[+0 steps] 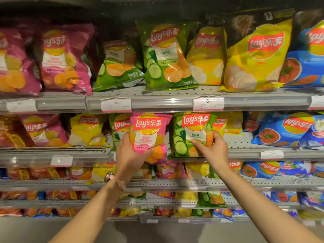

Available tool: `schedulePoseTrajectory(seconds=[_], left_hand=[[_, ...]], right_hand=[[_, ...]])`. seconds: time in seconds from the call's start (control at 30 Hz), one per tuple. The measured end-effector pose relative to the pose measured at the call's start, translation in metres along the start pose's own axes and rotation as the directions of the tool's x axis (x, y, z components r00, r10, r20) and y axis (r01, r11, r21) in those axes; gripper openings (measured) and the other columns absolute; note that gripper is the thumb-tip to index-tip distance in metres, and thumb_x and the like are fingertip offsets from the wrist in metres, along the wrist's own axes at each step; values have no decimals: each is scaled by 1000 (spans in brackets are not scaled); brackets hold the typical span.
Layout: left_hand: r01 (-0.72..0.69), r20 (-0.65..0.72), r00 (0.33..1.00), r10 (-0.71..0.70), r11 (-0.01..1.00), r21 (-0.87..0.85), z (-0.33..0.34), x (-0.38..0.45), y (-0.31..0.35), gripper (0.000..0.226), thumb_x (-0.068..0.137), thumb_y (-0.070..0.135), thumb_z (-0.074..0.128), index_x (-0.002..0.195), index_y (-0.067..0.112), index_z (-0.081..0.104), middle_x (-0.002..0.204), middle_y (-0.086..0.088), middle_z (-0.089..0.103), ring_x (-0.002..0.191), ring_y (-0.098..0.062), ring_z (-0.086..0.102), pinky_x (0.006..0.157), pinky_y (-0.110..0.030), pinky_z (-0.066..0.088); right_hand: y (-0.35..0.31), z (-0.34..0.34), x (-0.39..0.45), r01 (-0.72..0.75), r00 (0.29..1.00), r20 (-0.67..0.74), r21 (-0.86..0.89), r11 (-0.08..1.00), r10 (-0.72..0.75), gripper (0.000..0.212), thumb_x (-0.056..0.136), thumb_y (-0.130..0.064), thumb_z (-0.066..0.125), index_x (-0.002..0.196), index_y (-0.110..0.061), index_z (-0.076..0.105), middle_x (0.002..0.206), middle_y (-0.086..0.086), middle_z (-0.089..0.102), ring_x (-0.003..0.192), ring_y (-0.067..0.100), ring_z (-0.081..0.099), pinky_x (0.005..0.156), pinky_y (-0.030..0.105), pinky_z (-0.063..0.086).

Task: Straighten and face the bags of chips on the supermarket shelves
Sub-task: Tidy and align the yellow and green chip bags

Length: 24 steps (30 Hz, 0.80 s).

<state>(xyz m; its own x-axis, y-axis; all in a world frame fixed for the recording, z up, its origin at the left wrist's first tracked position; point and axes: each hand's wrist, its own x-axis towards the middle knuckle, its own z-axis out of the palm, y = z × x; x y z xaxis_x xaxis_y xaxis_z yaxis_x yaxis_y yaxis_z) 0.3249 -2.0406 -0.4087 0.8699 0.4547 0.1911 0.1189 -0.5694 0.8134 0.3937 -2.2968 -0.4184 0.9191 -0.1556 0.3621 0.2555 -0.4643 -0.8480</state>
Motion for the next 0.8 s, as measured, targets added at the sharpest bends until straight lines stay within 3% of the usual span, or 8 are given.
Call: schedulePoseTrajectory(seconds=[0.17, 0.3, 0.4, 0.5, 0.67, 0.8], left_hand=[[0, 42, 999, 3, 997, -71, -30, 5, -11, 94, 53, 51, 85, 131, 22, 41, 121, -2, 58, 116, -25, 55, 95, -51, 48], [-97, 22, 995, 99, 992, -81, -47, -5, -23, 87, 60, 38, 89, 131, 14, 45, 120, -5, 57, 115, -25, 55, 94, -49, 49], [-173, 40, 984, 175, 983, -57, -56, -15, -31, 81, 60, 38, 88, 124, 13, 47, 113, -5, 57, 108, -24, 57, 86, -45, 53], [-175, 140, 973, 186, 981, -85, -63, -19, -39, 79, 58, 40, 89, 121, 15, 48, 112, -5, 58, 104, -22, 60, 80, -43, 56], [-228, 134, 963, 233, 972, -55, -75, -22, -54, 90, 56, 44, 88, 130, 15, 47, 114, -4, 57, 105, -20, 58, 80, -42, 56], [-216, 138, 965, 221, 975, -52, -82, -21, -63, 91, 58, 41, 88, 133, 15, 44, 116, -3, 55, 109, -20, 54, 86, -45, 53]], right_hand=[[-16, 36, -1, -42, 998, 36, -50, 998, 44, 47, 67, -34, 84, 93, -7, 56, 87, 8, 67, 81, 26, 63, 66, 39, 51], [-22, 56, -3, -105, 994, -27, -80, 991, 103, 47, 67, -36, 83, 85, -9, 49, 78, 4, 59, 77, 29, 60, 56, 31, 37], [-24, 69, -3, -149, 989, -7, -66, 987, 149, 48, 68, -35, 84, 91, -7, 54, 90, 11, 66, 85, 31, 62, 67, 38, 48], [-30, 82, -3, -126, 992, 18, -69, 990, 127, 46, 66, -34, 85, 91, -11, 55, 92, 9, 67, 84, 26, 62, 66, 31, 44], [-45, 105, 8, -85, 993, 76, -68, 994, 90, 48, 71, -29, 83, 100, -4, 54, 90, 6, 60, 84, 22, 57, 66, 27, 38], [-45, 116, 11, -130, 985, 108, -44, 990, 135, 56, 73, -25, 82, 112, -1, 51, 103, 11, 61, 92, 22, 57, 72, 31, 46]])
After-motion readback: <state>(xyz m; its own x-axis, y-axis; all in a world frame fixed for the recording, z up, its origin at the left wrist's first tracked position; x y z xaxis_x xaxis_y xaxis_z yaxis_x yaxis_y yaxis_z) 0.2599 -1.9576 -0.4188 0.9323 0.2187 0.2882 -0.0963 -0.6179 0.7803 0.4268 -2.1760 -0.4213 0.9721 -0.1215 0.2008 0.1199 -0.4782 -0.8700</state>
